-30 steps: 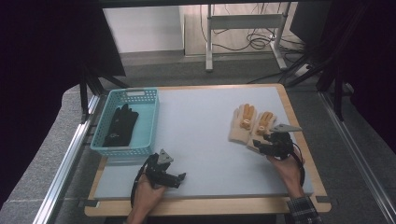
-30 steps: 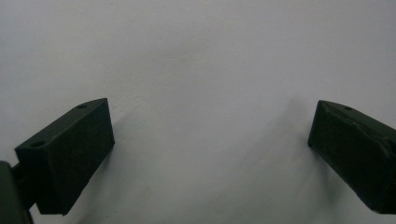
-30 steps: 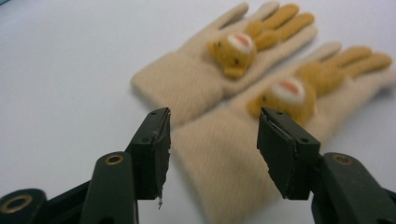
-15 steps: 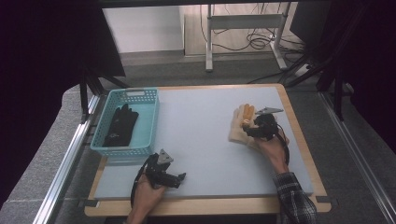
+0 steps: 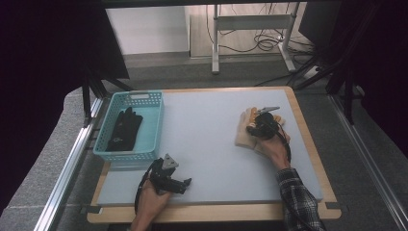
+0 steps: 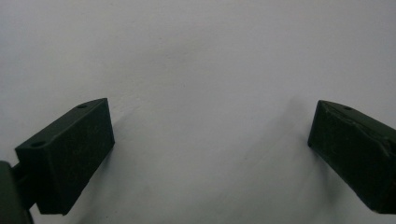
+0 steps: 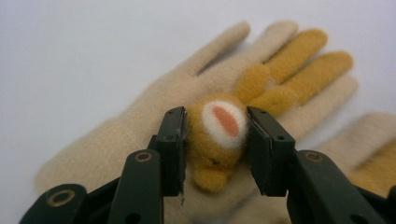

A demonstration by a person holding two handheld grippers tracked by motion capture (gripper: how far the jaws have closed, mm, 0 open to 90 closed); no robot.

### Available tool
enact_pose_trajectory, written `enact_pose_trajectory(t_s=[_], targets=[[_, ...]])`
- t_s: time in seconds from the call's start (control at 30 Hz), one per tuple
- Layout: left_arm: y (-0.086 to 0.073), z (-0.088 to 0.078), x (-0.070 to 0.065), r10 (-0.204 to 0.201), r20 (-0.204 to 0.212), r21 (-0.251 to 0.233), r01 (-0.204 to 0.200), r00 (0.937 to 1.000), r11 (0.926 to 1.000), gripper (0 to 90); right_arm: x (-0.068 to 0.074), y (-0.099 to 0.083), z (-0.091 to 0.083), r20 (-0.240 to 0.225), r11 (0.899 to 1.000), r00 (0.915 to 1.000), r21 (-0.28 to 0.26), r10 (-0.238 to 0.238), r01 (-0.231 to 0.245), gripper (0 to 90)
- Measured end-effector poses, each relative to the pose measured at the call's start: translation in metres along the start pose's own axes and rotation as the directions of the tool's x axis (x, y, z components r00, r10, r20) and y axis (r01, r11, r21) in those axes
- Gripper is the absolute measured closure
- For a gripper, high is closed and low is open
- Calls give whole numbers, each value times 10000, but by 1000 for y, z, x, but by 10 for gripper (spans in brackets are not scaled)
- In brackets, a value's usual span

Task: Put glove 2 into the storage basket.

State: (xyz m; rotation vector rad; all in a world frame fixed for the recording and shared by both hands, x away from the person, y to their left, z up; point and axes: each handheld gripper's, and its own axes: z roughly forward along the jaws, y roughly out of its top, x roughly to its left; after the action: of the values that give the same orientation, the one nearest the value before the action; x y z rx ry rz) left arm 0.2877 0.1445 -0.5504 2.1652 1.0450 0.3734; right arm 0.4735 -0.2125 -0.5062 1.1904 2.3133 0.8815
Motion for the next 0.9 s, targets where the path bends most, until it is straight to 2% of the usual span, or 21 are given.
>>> enact_pose_trajectory(t_s=[0.1,0.17,0.23,0.33,0.4,0.47,0.53,0.63,0.73,0.77,0.87,0.9], targets=[[0,0,0,0,2,6,0,10000,10000,7,12,1,-11,-678,9994,9977,-341,-96,73,592],[0,0,0,-26,-1,-21,26,10000,10000,6,23,1,-15,-1153,9987,9931,-488,-206,150,581],[0,0,0,-14,-1,-8,14,10000,10000,6,34,2,-17,-1677,9993,9854,-307,-278,230,537],[0,0,0,-11,-7,-8,11,10000,10000,7,42,4,-23,-1538,9963,9865,-727,-565,457,469],[0,0,0,-12,-5,-8,12,10000,10000,6,37,5,-27,-1326,9959,9905,-872,-363,248,483],[0,0,0,-14,0,-9,14,10000,10000,7,30,2,-26,-966,9979,9953,-641,-47,-16,564],[0,0,0,-13,3,-6,13,10000,10000,6,24,-2,-22,-719,9990,9973,-390,170,-199,610],[0,0,0,0,5,5,0,10000,10000,6,21,-8,-12,-797,9987,9959,-208,438,-456,608],[0,0,0,-16,1,-10,16,10000,10000,6,22,-10,-1,-645,9989,9968,48,462,-460,620],[0,0,0,-14,-3,-12,14,10000,10000,7,22,-11,3,-597,9986,9970,242,489,-475,645],[0,0,0,-3,-1,1,3,10000,10000,7,23,-13,4,-1098,9967,9906,173,811,-797,823],[0,0,0,-10,1,-4,10,10000,10000,6,25,-13,4,-1102,9970,9909,165,773,-759,847]])
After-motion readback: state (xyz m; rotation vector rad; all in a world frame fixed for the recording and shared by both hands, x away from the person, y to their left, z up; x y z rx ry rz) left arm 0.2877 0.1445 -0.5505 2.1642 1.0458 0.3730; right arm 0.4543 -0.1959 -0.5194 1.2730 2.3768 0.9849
